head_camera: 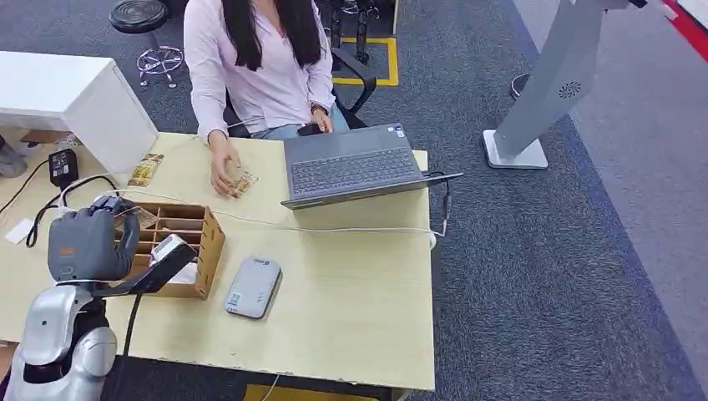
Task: Pass the card to the sensor for recognition and then transmit it.
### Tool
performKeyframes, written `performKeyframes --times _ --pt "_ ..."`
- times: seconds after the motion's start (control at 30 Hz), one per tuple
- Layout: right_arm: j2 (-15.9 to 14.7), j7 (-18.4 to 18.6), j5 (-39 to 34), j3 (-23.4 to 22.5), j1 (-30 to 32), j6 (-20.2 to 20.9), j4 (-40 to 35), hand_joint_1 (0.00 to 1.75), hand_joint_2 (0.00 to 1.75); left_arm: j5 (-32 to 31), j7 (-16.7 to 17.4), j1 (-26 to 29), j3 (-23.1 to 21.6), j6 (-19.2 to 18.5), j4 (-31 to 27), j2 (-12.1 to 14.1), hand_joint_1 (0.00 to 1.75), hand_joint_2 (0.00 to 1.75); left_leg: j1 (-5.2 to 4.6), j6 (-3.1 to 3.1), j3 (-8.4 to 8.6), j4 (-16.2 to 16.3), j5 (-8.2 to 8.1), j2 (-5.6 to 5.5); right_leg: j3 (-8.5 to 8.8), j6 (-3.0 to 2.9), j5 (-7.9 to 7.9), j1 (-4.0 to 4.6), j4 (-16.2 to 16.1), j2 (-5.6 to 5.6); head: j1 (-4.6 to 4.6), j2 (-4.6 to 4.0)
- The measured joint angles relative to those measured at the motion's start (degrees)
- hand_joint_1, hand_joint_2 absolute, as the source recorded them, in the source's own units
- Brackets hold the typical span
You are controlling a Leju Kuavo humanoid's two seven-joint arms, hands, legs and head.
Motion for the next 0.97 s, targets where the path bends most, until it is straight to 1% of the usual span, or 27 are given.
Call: performKeyframes --times 0.07,0.13,0.2,0.23,0.27,0.33,0.43,0.5,0.57,0.6,0.63,0.77,0.97 --pt "0.0 0.0 0.3 0.1 0.0 0.2 0.0 0.00 0.00 0.5 0.5 -1.3 0.0 -0.2 0.1 0.2 1.75 1.75 0.00 0.00 -0.01 0.0 0.01 0.00 -0.03 0.00 0.00 0.00 0.0 0.00 0.00 0.00" --pt "0.0 0.0 0.7 0.4 -0.2 0.3 0.0 0.00 0.00 -0.2 1.5 -4.8 0.0 0.3 2.0 0.5 1.75 1.75 0.01 0.02 -0.03 0.0 0.04 -0.04 0.00 0.00 0.01 0.01 0.0 -0.07 0.00 0.00" --pt "0.0 -0.1 1.2 1.1 -0.4 0.7 0.0 0.00 0.00 -2.6 2.2 -10.3 0.0 2.7 7.5 0.9 1.75 1.75 0.01 0.00 -0.02 0.0 0.12 -0.09 0.03 -0.02 0.04 0.01 0.0 -0.11 0.02 0.00" --pt "0.0 -0.1 1.5 1.5 -0.5 1.0 0.0 0.00 0.00 -3.9 2.2 -13.0 0.0 4.6 10.9 1.3 1.75 1.75 0.01 -0.02 -0.02 0.0 0.14 -0.08 0.03 -0.06 0.10 0.01 0.0 -0.09 0.00 0.00" --pt "0.0 -0.2 1.6 1.8 -0.6 1.2 0.0 0.00 0.00 -5.1 1.9 -16.3 0.0 6.7 15.2 1.6 1.75 1.75 0.02 -0.05 -0.01 0.0 0.17 -0.06 0.01 -0.04 0.12 0.01 0.0 -0.06 0.00 0.00" --pt "0.0 -0.2 1.7 2.6 -0.8 1.4 0.0 0.00 0.00 -6.9 1.3 -21.7 0.2 9.5 22.9 2.2 1.75 1.75 0.04 -0.07 -0.02 0.0 0.22 -0.04 0.01 -0.08 0.17 0.03 0.1 -0.03 0.02 0.00" --pt "0.0 -0.1 2.0 3.4 -0.9 1.7 0.0 0.00 0.00 -8.5 0.5 -28.0 0.4 11.1 32.9 3.1 1.75 1.75 0.04 -0.07 -0.01 0.0 0.23 -0.02 -0.01 -0.08 0.17 0.02 0.1 0.03 0.00 0.00" --pt "0.0 0.0 2.0 3.9 -1.0 1.7 0.0 0.00 0.00 -9.2 0.5 -30.3 0.4 11.3 37.3 3.3 1.75 1.75 0.04 -0.07 -0.03 0.0 0.23 -0.02 -0.01 -0.08 0.17 0.02 0.1 0.03 0.00 0.00" --pt "0.0 0.0 1.8 4.2 -1.1 1.6 0.0 0.00 0.00 -9.4 0.5 -32.0 0.4 11.5 40.3 3.3 1.75 1.75 0.04 -0.06 -0.03 0.0 0.22 -0.02 -0.01 -0.08 0.17 0.02 0.1 0.02 0.00 0.00" --pt "0.0 0.0 1.7 4.3 -1.1 1.5 0.0 0.00 0.00 -9.6 0.5 -32.5 0.4 11.6 41.6 3.3 0.07 1.75 0.03 -0.07 -0.04 0.0 0.22 -0.02 -0.01 -0.08 0.16 0.02 0.1 0.02 0.00 0.00" --pt "0.0 0.0 1.7 4.3 -1.1 1.5 0.0 0.00 0.00 -9.6 0.6 -32.9 0.4 11.7 42.4 3.3 0.00 1.75 0.03 -0.07 -0.05 0.0 0.22 -0.02 -0.01 -0.08 0.16 0.02 0.1 0.02 0.00 0.00" --pt "0.0 0.0 1.6 4.4 -1.1 1.3 0.0 0.00 0.00 -9.9 0.5 -33.1 0.4 11.8 44.5 3.3 0.00 1.75 0.03 -0.06 -0.06 0.0 0.21 -0.02 -0.03 -0.08 0.16 0.02 0.0 0.00 0.02 0.00" --pt "0.0 0.0 1.4 4.5 -1.1 1.2 0.0 0.00 0.00 -10.4 0.4 -32.8 0.4 11.9 45.8 3.2 0.00 1.75 0.03 -0.07 -0.05 0.0 0.22 -0.02 -0.03 -0.08 0.17 0.02 0.1 0.01 0.00 0.00"
